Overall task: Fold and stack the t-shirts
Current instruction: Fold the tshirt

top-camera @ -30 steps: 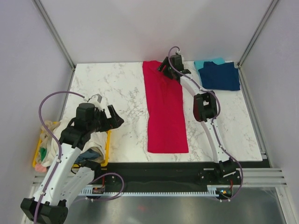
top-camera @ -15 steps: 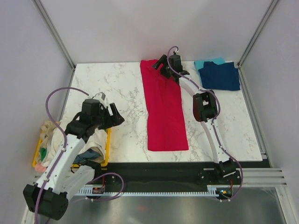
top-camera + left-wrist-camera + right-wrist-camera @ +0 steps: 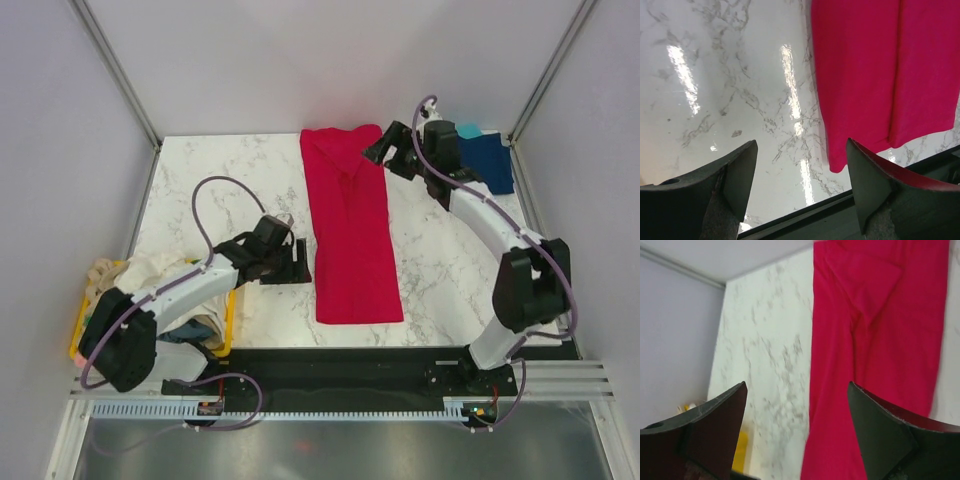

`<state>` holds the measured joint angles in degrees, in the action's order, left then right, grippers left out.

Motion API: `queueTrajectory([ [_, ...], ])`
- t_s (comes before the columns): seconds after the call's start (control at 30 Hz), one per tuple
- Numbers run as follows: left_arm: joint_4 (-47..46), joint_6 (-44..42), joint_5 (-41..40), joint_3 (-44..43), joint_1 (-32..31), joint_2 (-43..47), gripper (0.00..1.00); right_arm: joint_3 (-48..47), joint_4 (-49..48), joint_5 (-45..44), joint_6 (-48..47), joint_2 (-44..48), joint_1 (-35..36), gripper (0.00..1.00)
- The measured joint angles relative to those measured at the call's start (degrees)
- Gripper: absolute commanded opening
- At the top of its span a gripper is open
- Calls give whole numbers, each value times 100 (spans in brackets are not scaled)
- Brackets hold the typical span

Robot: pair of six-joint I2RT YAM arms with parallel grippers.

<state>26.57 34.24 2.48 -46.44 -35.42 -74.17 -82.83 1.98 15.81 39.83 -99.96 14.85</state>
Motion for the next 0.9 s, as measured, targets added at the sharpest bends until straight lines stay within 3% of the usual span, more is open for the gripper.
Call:
queueTrajectory([
  [0.2, -282, 210, -92, -9, -660, -756, 78, 2455, 743, -398, -616, 1368, 306, 87],
  [0.43, -422, 450, -166, -24, -1228, -1040, 77, 4419, 1749, -625, -1008, 2549, 317, 82],
  [0.6, -452, 673, -262, -22, -1445, -1187, 76, 5278, 1860, -448, -940, 3626, 608, 78],
  [0.9, -529, 907, -402, 28, -1683, -1340, 73, 5882, 2035, -348, -511, 4308, 1316, 55],
])
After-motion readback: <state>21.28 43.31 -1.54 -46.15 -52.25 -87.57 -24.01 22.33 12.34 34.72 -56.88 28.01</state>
